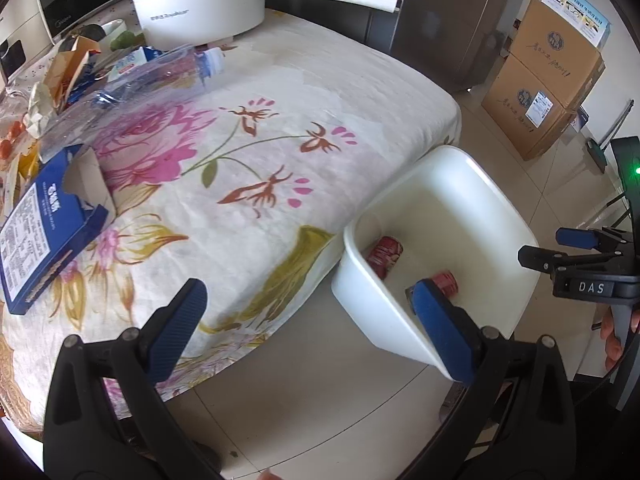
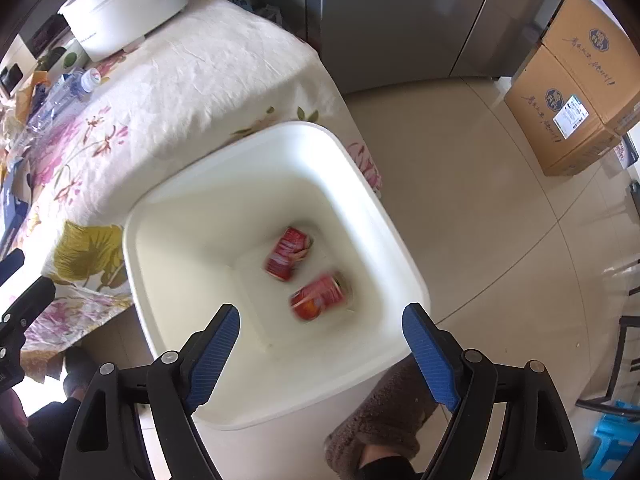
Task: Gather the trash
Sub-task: 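Carry both red cans over the white bin and open both tools, then grasp the blue biscuit box on the table with the left tool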
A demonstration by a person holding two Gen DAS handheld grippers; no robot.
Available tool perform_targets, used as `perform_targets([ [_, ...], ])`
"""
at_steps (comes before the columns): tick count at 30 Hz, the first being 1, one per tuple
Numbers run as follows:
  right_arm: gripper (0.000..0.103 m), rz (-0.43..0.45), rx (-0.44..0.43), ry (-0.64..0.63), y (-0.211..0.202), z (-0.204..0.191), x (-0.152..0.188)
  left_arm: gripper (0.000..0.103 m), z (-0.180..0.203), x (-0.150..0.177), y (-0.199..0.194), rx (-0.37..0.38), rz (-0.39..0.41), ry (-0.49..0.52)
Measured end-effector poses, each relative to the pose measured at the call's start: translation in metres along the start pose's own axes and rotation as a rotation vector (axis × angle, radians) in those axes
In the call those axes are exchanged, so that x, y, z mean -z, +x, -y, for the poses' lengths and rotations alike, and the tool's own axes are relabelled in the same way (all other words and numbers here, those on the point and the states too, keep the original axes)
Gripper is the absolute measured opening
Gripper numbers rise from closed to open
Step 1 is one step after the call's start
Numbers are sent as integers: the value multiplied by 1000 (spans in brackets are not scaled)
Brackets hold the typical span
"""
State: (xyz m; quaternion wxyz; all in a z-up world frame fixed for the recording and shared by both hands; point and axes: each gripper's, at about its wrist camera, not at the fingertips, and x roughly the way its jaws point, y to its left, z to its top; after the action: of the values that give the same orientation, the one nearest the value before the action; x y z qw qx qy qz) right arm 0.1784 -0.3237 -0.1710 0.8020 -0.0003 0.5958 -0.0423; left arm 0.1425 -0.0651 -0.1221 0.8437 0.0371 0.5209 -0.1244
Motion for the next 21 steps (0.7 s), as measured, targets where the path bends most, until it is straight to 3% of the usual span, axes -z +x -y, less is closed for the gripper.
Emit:
perform_targets([
  [7,88,14,-25,3,-9,-14,-3,102,-10,-1,-8,-19,12,-13],
  [21,89,86,-69,-78,-36,-69,-11,102,-83,15,-31,-103,26,-87],
])
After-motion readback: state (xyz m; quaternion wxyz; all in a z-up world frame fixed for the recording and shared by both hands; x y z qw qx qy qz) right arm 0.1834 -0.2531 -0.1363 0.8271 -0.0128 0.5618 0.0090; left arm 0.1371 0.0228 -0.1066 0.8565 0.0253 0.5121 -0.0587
